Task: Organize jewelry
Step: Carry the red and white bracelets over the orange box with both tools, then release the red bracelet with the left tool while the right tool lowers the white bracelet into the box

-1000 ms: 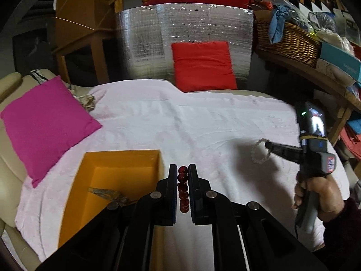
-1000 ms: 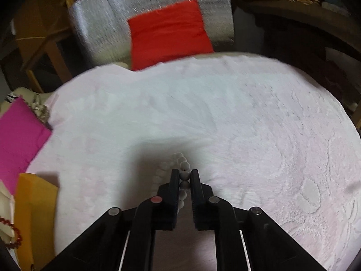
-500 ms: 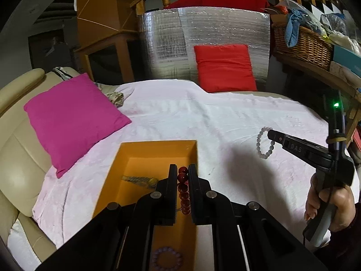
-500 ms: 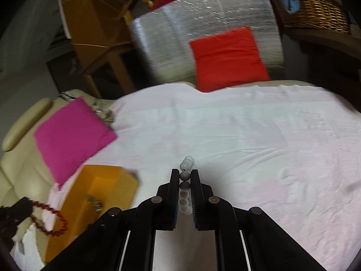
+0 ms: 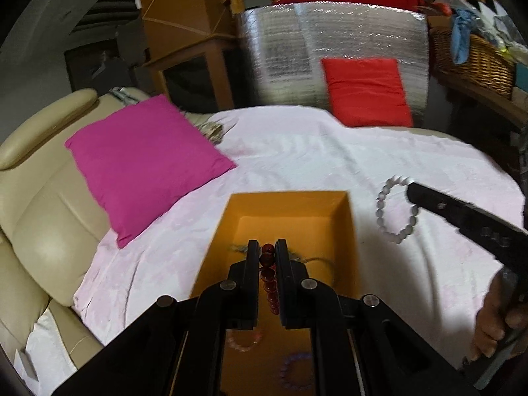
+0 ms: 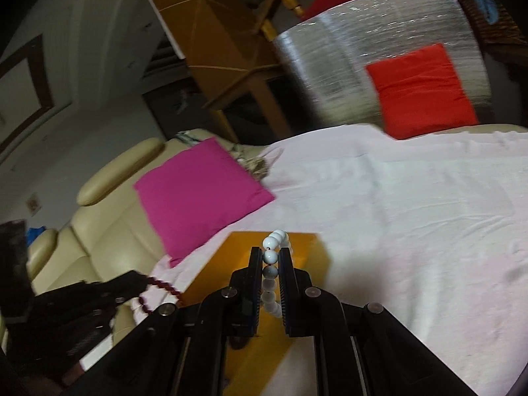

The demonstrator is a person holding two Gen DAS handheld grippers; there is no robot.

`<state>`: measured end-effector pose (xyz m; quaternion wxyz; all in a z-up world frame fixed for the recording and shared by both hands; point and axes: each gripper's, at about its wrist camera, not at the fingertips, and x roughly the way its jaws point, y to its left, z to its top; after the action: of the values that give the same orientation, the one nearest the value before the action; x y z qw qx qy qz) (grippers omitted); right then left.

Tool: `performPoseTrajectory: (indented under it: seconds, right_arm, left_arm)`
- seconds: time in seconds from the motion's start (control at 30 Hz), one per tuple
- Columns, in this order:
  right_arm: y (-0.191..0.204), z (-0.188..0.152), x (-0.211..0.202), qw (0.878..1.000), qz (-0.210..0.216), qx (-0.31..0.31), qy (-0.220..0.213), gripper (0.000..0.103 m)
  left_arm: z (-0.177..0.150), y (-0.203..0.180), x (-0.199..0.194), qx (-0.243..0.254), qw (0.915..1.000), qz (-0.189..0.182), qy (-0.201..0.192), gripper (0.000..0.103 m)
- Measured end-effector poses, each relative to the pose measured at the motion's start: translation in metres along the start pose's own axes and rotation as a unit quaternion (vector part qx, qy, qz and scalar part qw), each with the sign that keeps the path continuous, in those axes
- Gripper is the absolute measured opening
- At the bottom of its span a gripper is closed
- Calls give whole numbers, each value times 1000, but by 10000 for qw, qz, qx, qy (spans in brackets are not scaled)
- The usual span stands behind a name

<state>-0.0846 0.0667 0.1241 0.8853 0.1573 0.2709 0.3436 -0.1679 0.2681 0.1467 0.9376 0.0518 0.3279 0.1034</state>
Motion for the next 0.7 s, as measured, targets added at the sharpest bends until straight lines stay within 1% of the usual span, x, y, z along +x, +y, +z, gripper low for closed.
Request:
performPoseTrajectory:
  seconds: [0.17,0.33,0.5,0.7]
  right_arm:
    - [12,-9,16,9991,364,46,213,11]
    - [20,-18,42,9962,672,65,541,11]
    - [22,-24,57,9956,650,-27,669,11]
    - [10,-17,66,9967,540,76,600,11]
  left_arm:
    - [-9,21,11,-106,9996,220,157,10]
    - [-18,29,25,-133,9992,241,303,10]
    - [-23,28,48,-65,9986,174,493,10]
    - [-21,19,63,77,9982,148,581,10]
